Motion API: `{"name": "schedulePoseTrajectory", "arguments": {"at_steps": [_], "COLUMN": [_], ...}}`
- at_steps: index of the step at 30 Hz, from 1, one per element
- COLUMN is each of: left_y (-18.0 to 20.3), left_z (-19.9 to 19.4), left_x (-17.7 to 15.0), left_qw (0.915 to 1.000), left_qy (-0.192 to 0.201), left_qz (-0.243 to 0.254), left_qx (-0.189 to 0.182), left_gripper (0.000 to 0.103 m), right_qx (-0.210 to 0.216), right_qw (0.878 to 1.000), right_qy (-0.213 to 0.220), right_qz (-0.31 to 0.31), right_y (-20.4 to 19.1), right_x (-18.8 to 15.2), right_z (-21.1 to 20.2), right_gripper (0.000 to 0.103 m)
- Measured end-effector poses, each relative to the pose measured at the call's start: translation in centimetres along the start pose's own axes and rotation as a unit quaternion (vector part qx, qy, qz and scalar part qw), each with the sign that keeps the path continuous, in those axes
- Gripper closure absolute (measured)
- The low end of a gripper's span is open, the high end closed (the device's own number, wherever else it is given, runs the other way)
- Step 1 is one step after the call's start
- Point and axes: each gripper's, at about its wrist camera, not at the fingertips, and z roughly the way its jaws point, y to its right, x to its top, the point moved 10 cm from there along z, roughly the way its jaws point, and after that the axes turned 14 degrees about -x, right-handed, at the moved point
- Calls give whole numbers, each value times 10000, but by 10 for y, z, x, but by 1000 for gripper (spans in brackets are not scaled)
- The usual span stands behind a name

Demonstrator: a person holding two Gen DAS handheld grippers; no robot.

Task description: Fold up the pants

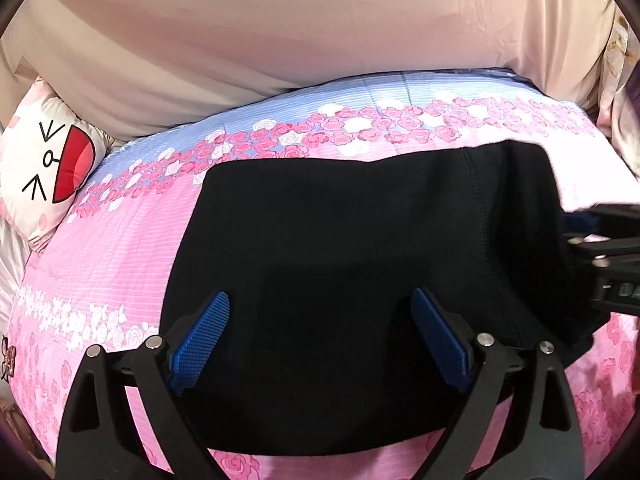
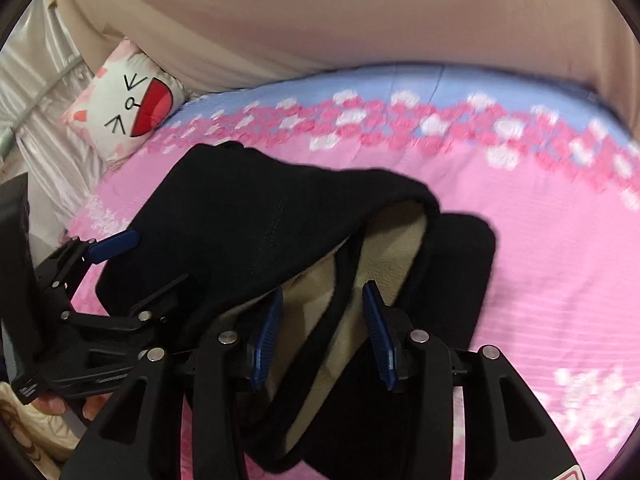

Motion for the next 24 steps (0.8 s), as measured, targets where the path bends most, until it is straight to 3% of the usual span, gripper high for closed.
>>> {"name": "schedulePoseTrajectory", "arguments": {"at_steps": [1, 2, 3, 4, 6, 8, 12, 15, 18, 19, 20, 21, 22, 24], "left_y": [-1, -1, -2, -3, -5, -8, -15, -16, -15, -15, -14, -15, -14, -15], "left_z": [-2, -3, -5, -6, -9, -16, -29, -22, -1, 4, 3, 1, -2, -4], "left_x": [0, 1, 1, 2, 5, 8, 13, 10, -1, -4, -5, -5, -5, -4], "left_qw": [10000, 10000, 9999, 9999, 9998, 9997, 9993, 9994, 9997, 9998, 9998, 9998, 9998, 9998], "left_qy": [14, 31, 47, 57, 95, 152, 325, 273, 30, -27, -22, -5, 13, 20], "left_qz": [-28, -57, -86, -105, -141, -159, -178, -207, -230, -188, -126, -107, -123, -174], "left_qx": [-22, -45, -55, -53, -39, -55, -18, -29, 15, 101, 164, 175, 124, 55], "left_gripper": [12, 12, 11, 11, 11, 11, 7, 7, 7, 7, 7, 7, 7, 7], "right_qx": [123, 152, 194, 313, 437, 599, 309, -115, 358, 223, -233, -452, -511, -233], "right_qw": [9999, 9998, 9997, 9992, 9981, 9961, 9953, 9964, 9914, 9916, 9911, 9896, 9875, 9867], "right_qy": [-9, 55, 66, 66, 190, 425, 725, 381, 361, 439, 681, 856, 1033, 1255], "right_qz": [94, 75, 122, 234, 382, 483, 571, 748, 1203, 1196, 1117, 1064, 1076, 1008], "right_y": [-1, -2, -3, -2, 1, 5, 30, 58, 63, 66, 72, 73, 73, 54], "right_x": [1, 3, 3, 3, 6, 11, 5, -13, -17, -15, -11, -9, -8, -6], "right_z": [3, 5, 7, 7, -4, -27, -61, -32, -25, -33, -50, -65, -83, -107], "right_gripper": [60, 66, 80, 80, 94, 96, 96, 95, 92, 93, 91, 84, 84, 84]}}
